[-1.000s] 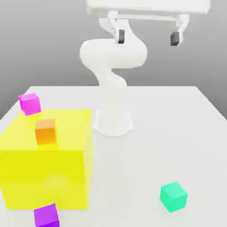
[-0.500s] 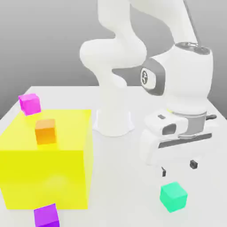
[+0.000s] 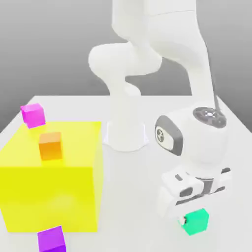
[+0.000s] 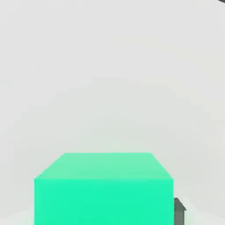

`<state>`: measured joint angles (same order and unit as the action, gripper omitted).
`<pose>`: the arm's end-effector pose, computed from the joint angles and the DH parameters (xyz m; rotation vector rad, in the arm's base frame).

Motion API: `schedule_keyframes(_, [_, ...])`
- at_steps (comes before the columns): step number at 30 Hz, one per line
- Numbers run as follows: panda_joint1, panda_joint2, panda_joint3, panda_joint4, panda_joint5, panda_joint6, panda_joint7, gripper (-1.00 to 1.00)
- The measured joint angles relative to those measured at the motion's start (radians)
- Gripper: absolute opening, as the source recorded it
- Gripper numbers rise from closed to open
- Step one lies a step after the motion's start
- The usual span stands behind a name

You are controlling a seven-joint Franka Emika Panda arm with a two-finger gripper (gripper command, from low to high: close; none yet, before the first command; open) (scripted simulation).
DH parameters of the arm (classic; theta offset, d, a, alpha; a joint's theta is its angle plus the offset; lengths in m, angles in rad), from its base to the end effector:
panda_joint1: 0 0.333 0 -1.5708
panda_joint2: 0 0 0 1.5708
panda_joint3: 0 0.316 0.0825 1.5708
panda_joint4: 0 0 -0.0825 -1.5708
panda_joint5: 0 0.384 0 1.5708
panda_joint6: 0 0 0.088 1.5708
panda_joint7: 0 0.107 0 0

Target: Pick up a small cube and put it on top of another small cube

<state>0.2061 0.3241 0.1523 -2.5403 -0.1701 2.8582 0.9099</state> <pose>0.4169 0.1715 0.1540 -3.0788 0.6176 -0.0008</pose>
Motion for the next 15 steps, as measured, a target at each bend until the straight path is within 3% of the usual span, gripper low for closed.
schedule_keyframes(4, [-0.037,-0.139,0.028,-0.020,0.069,-0.118,-0.039,-1.00])
schedule_keyframes(15, [-0.346,-0.515,-0.164,0.080,0.114,-0.591,0.223,-1.00])
